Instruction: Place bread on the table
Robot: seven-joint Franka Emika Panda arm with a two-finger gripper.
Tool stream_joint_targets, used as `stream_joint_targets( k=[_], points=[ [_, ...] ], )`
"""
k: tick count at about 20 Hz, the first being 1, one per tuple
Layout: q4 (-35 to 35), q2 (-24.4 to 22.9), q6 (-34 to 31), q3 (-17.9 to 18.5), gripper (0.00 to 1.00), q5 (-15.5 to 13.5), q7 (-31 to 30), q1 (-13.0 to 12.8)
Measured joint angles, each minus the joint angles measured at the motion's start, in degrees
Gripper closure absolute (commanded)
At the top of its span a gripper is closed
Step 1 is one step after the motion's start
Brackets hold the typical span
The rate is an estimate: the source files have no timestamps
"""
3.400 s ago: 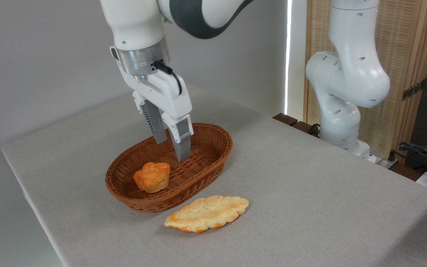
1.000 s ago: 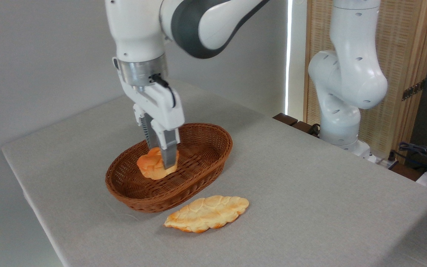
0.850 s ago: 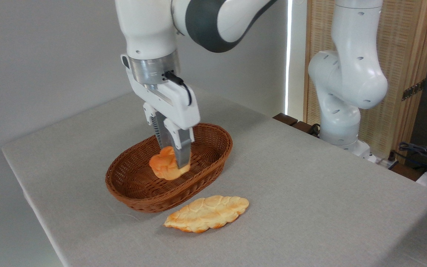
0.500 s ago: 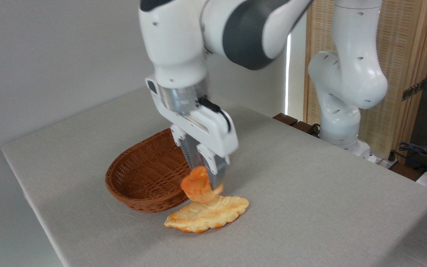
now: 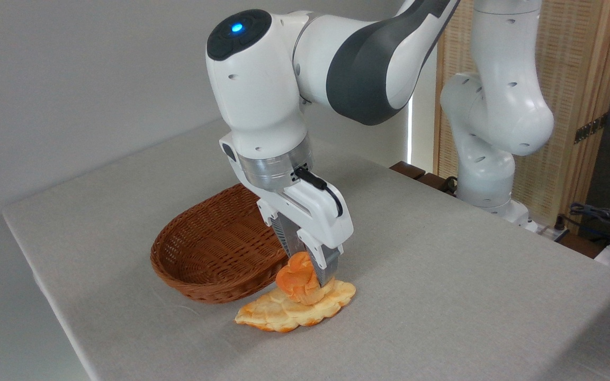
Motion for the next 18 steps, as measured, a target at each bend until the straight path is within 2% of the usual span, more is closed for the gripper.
stream_joint_targets(
  k=[11,15,18],
  points=[
    [0.8,0.1,0.1,-0.1,0.0,0.0,0.0,-0.1],
    [8.0,-0.7,0.1,-1.1,0.0,0.0,0.0,-0.6],
    [11.6,-1.8,0.0,-4.6,0.0,0.0,-0.7,-0.8]
  ],
)
